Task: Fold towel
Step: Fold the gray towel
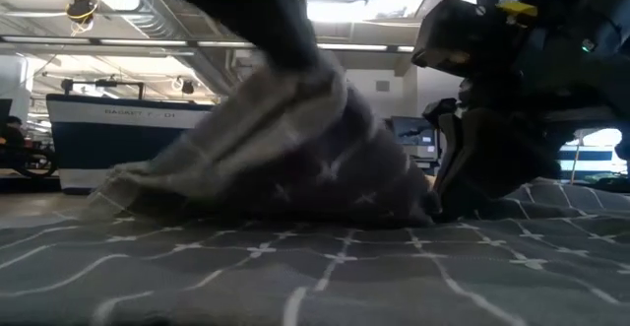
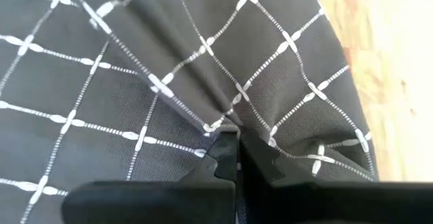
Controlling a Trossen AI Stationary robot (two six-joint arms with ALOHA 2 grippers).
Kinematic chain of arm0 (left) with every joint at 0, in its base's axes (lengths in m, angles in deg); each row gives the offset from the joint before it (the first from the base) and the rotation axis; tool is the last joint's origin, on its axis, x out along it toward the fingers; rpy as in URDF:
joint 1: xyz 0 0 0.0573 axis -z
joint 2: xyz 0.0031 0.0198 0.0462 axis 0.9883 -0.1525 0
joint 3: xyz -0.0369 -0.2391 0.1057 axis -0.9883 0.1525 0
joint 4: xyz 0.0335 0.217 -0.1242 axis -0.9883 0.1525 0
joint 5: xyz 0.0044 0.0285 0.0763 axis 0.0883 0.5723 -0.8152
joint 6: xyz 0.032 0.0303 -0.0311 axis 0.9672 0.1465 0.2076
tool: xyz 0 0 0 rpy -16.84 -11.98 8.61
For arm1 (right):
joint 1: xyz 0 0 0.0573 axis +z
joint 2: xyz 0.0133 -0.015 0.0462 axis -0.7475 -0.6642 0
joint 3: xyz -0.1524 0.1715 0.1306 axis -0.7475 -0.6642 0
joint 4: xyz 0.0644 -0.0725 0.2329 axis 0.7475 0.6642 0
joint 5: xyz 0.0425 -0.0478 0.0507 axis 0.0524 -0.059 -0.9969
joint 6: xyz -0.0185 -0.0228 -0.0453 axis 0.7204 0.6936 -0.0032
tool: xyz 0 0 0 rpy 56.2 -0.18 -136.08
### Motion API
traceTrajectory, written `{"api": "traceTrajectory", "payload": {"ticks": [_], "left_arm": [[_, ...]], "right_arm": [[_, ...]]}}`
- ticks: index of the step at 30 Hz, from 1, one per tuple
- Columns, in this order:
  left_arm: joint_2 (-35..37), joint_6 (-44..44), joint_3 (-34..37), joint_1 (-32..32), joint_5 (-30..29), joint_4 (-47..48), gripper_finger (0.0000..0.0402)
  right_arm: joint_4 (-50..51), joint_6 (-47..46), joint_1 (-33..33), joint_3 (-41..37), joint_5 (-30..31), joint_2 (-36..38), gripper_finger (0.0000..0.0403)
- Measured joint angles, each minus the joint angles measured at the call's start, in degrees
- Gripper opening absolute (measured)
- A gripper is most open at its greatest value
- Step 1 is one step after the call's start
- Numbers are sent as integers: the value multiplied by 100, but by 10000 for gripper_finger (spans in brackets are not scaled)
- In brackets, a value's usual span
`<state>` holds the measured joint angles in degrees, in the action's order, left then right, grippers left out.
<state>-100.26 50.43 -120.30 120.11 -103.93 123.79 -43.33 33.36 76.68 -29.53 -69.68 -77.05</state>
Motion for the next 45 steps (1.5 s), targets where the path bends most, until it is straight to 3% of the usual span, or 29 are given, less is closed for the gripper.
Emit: {"api": "traceTrajectory", "payload": {"ticks": [5,9,13,18,21,28,31,37,45], "left_arm": [[0,1106,-330,247,-745,1313,1],[14,727,-267,365,-1030,2293,1],[4,381,-92,382,-1058,2525,0],[12,-846,-151,351,-975,1890,7],[10,-2119,-336,353,-817,1610,13],[15,-4029,-170,415,225,199,36],[9,-4160,206,419,279,-542,59],[9,-3976,730,152,280,-1142,102],[-4,-3744,1234,-267,686,-2066,97]], "right_arm": [[-18,-119,-65,5,-174,4,5],[62,-117,-57,-11,-163,14,5],[50,-115,-62,-11,-161,13,5],[45,-97,-62,-11,-158,9,5],[44,-97,-59,-11,-156,8,5],[39,-120,-59,-13,-177,4,5],[37,-121,-59,-13,-186,4,5],[32,-97,-59,-13,-179,2,5],[30,-95,-59,-15,-177,0,5]]}}
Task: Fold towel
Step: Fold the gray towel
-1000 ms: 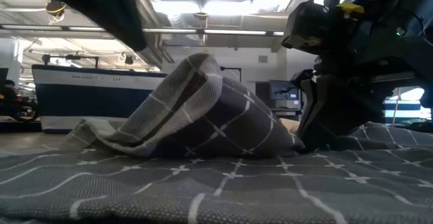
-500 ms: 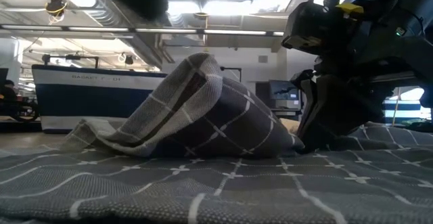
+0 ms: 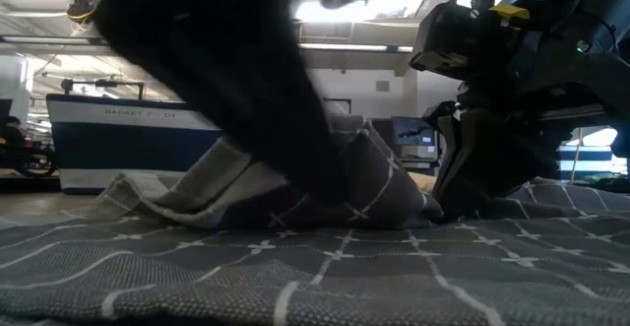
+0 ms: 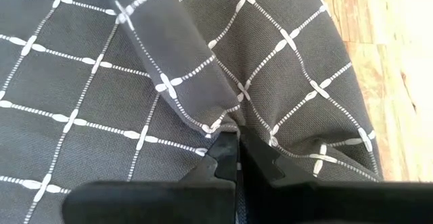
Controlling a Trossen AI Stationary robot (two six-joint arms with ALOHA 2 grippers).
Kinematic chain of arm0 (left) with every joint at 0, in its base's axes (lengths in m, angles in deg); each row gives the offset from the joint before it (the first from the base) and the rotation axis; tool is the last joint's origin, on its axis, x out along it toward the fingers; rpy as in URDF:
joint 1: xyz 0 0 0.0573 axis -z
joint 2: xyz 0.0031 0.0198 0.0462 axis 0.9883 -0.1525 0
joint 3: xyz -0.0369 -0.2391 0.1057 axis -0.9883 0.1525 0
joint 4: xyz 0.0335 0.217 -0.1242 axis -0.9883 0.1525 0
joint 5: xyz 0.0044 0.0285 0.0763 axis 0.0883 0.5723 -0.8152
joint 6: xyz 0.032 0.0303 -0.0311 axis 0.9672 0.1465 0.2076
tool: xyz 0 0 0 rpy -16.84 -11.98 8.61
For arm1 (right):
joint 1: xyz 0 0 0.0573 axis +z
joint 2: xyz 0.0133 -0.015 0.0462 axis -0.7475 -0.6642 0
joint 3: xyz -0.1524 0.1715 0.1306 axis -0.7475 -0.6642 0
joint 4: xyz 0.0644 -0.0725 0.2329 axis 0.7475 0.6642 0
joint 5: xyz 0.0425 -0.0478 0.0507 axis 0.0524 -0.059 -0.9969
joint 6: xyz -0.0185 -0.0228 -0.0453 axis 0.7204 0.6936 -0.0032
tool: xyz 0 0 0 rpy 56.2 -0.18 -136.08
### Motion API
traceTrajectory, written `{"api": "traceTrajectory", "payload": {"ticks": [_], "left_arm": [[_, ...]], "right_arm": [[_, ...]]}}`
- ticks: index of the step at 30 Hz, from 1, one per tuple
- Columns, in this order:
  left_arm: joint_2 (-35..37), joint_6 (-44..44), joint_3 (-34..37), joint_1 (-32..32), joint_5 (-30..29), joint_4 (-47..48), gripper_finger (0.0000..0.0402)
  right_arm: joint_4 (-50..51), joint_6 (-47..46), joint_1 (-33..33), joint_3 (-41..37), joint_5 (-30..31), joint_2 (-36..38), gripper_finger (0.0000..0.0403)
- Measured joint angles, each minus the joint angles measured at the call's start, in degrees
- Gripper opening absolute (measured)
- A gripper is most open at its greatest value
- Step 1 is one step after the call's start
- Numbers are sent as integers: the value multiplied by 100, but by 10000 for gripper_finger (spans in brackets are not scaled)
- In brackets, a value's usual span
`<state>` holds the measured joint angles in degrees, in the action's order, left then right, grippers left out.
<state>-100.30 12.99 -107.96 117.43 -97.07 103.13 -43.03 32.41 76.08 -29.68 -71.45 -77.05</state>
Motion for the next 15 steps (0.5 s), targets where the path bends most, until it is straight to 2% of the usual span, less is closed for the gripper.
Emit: {"api": "traceTrajectory", "payload": {"ticks": [4,8,15], "left_arm": [[4,-11,-9,-88,-196,-141,88],[5,-398,-143,-107,-707,467,74],[17,-2150,-649,-41,-1150,3631,39]], "right_arm": [[0,-24,0,0,0,-2,5],[0,-30,0,0,0,-2,5],[0,-46,0,0,-3,-2,5]]}}
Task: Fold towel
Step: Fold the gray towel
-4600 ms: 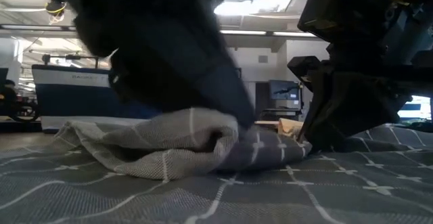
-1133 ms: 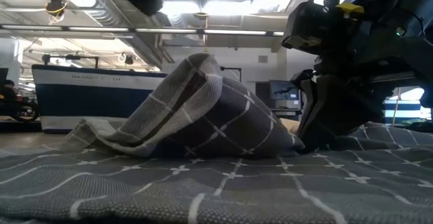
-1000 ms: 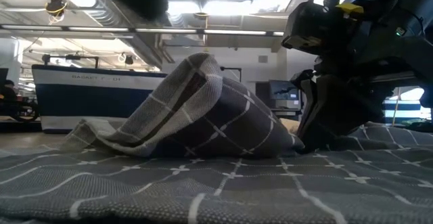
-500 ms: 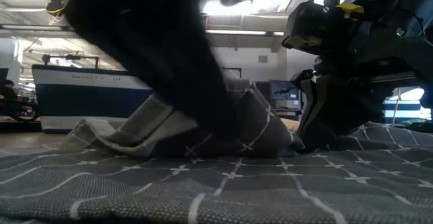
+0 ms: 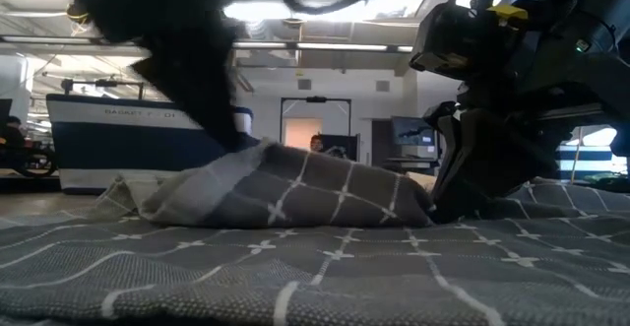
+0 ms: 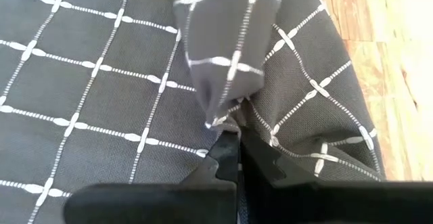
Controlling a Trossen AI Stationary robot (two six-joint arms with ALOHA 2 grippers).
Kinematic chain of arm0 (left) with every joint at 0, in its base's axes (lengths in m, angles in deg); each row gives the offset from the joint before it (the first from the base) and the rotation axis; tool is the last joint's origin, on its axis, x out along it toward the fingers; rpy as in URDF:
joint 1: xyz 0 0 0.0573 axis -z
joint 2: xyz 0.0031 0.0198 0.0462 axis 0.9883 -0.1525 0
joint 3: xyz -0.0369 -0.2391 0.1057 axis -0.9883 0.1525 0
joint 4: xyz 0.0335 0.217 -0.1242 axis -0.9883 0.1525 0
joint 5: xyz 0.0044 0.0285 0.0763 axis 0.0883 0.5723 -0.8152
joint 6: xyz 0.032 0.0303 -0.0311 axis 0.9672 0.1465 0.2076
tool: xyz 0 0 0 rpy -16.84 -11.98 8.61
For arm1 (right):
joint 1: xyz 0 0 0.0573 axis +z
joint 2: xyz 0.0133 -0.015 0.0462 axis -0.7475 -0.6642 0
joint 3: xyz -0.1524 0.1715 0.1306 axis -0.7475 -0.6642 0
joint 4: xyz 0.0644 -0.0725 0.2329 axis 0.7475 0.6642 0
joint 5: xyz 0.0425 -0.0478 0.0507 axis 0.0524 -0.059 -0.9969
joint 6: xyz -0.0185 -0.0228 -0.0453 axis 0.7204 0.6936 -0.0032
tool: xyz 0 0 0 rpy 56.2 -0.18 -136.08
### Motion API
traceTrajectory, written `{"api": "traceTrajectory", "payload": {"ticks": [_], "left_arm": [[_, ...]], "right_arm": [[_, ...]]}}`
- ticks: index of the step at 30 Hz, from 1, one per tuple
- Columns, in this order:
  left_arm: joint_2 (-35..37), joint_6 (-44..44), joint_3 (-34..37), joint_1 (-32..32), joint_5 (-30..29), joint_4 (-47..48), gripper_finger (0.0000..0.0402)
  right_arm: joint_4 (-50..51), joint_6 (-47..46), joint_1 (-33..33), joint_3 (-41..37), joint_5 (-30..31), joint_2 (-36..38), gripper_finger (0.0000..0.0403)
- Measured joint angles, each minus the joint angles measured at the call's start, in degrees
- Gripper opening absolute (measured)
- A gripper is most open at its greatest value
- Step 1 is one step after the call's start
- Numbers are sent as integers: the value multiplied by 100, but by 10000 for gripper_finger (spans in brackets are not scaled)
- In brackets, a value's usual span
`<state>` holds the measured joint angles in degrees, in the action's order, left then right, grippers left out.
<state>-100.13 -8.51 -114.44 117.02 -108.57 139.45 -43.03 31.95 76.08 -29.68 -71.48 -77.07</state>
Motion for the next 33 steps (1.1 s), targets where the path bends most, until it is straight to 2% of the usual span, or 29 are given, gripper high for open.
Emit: {"api": "traceTrajectory", "payload": {"ticks": [4,6,8,11,16,20,22,25,31,33], "left_arm": [[-4,-971,-26,63,9,1319,24],[-4,-1101,-87,134,53,1311,20],[1,-849,-248,221,72,1065,20],[46,58,-602,364,64,283,19],[50,2465,-793,434,14,-1484,19],[-89,3895,-721,177,-5,-1995,19],[-226,4168,-701,6,1,-1818,19],[-323,4094,-692,-267,208,-1214,19],[-328,2824,-695,-437,566,762,12],[-328,2416,-695,-387,895,1520,6]], "right_arm": [[0,0,0,0,1,0,5],[0,2,0,0,1,0,5],[0,2,2,0,5,0,5],[0,4,2,0,11,0,5],[-2,4,2,0,38,-2,5],[-2,4,2,-2,45,-2,5],[-2,4,2,-2,49,-2,5],[0,4,2,-2,51,-2,5],[28,7,2,2,60,-2,5],[46,7,2,4,64,-2,5]]}}
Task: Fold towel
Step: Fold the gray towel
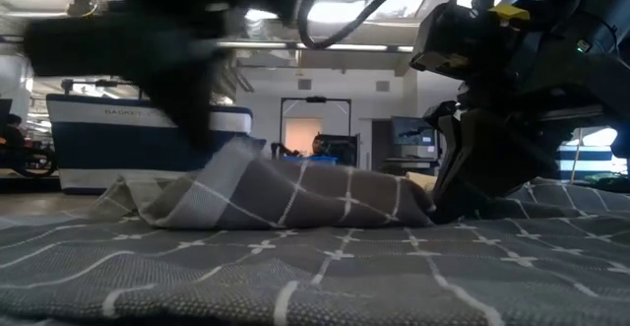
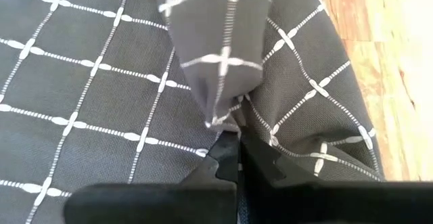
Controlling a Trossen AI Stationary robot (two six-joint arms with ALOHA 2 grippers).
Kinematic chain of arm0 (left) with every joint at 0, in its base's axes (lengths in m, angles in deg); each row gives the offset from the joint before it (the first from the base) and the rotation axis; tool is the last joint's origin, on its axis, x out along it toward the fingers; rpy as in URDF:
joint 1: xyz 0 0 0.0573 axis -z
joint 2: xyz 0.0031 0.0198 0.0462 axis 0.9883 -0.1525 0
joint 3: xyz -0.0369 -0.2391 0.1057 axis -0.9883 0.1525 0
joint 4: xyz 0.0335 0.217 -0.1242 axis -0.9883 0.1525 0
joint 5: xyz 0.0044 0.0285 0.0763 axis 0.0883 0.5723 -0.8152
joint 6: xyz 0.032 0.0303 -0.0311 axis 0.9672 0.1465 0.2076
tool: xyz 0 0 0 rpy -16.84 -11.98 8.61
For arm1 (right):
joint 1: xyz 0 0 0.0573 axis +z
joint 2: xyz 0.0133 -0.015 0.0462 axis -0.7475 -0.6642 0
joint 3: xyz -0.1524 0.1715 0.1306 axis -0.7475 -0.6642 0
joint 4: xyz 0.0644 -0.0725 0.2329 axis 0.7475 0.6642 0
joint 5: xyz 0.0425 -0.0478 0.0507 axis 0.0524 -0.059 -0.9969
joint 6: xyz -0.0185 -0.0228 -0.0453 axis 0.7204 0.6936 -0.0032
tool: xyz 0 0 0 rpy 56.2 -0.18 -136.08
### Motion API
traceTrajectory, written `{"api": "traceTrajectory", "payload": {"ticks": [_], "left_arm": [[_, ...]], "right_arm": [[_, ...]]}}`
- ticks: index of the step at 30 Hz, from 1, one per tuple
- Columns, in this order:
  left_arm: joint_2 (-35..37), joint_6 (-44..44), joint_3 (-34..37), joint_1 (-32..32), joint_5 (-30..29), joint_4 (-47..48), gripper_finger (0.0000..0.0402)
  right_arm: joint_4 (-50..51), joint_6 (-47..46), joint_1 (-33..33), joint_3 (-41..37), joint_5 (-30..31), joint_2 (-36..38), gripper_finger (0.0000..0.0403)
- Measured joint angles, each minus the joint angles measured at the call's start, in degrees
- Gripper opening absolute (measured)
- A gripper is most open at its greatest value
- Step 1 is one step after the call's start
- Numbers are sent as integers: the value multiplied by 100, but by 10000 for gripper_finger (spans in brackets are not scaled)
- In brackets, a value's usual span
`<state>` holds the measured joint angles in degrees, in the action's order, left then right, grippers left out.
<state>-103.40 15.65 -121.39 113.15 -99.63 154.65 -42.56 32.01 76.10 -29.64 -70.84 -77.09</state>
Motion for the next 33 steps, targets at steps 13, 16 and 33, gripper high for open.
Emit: {"api": "traceTrajectory", "payload": {"ticks": [13,16,33], "left_arm": [[329,-666,-704,472,-686,-218,4],[372,-28,-761,363,-1141,-1046,3],[321,-234,536,-235,2191,-388,3]], "right_arm": [[-15,39,0,-7,11,2,5],[-22,42,0,-8,15,1,5],[26,56,0,0,5,1,5]]}}
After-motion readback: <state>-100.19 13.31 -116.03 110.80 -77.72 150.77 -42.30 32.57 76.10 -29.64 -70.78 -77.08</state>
